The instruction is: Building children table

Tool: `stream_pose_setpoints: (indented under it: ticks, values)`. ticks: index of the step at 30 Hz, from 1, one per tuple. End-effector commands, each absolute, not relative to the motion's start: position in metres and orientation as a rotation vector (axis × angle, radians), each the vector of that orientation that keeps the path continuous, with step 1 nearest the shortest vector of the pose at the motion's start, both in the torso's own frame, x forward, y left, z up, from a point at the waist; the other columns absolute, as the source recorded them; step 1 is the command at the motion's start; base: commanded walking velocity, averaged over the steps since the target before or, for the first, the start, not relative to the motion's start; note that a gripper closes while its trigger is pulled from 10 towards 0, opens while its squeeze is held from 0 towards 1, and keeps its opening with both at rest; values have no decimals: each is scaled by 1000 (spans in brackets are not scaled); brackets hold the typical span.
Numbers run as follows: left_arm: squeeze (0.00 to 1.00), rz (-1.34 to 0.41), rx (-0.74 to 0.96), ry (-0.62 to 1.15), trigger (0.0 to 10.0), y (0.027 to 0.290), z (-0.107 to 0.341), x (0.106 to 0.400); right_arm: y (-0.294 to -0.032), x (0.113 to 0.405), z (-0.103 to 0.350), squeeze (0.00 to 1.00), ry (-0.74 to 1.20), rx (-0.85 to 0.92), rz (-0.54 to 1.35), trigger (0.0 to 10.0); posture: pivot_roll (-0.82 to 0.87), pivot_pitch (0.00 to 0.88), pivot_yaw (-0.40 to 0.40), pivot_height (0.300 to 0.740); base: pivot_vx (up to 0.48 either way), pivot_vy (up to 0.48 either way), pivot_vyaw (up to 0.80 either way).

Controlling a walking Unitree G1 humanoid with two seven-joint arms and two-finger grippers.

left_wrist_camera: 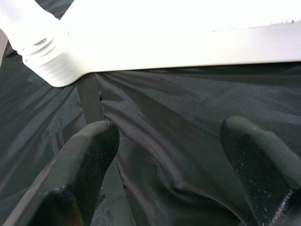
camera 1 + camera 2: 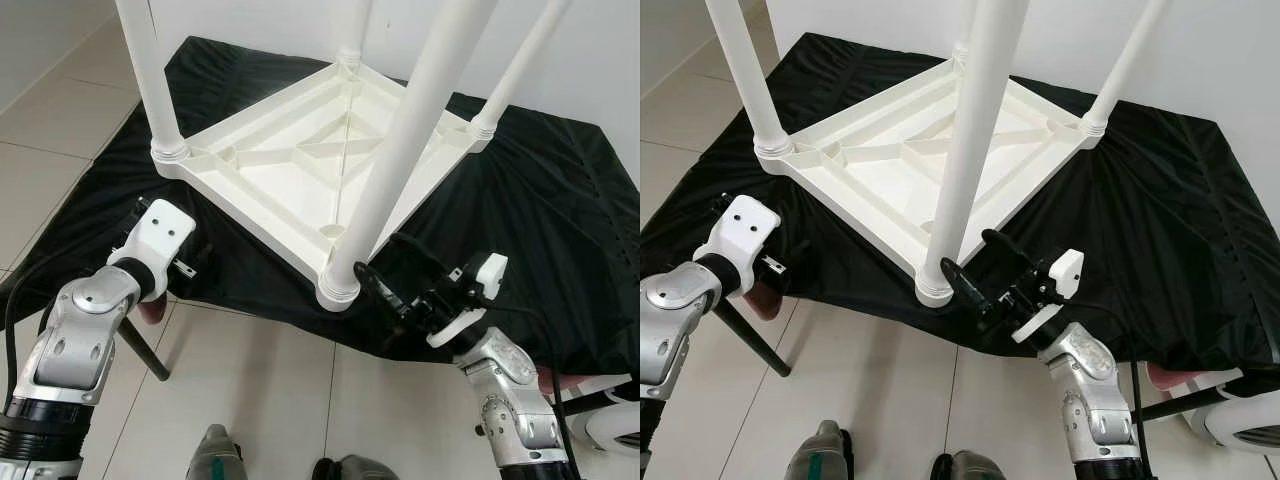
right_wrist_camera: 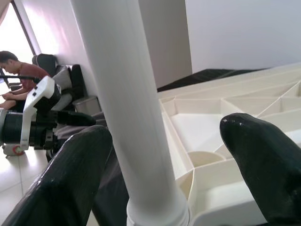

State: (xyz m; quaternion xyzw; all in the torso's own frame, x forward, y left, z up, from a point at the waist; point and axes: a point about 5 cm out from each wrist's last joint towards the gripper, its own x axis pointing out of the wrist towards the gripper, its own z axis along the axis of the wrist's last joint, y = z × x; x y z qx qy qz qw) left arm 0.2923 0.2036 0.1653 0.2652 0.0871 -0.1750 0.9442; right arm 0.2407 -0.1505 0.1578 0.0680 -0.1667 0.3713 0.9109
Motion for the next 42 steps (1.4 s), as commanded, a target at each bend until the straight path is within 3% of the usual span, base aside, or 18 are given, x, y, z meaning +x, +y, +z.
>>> stream_pose_setpoints:
  ticks: [1, 12, 20, 23, 28, 42]
  values:
    - [0, -384, 546, 180, 10000, 200, 162, 292, -155, 239, 161, 0, -360, 143, 766, 10000, 66, 78, -81, 740, 0, 0, 0]
    - [0, -373, 538, 171, 10000, 198, 163, 291, -118, 246, 155, 0, -340, 111, 828, 10000, 78, 77, -103, 740, 0, 0, 0]
    - [0, -372, 537, 170, 10000, 198, 163, 290, -114, 247, 154, 0, -336, 103, 810, 10000, 81, 77, -108, 740, 0, 0, 0]
    - [0, -367, 531, 174, 10000, 198, 161, 287, -111, 257, 156, 0, -343, 108, 654, 10000, 85, 82, -124, 740, 0, 0, 0]
    - [0, -373, 528, 181, 10000, 197, 158, 285, -118, 262, 157, 0, -345, 128, 523, 10000, 74, 85, -119, 740, 0, 0, 0]
    - [0, -417, 537, 182, 10000, 190, 156, 286, -138, 249, 160, 0, -375, 185, 421, 10000, 54, 83, -94, 740, 0, 0, 0]
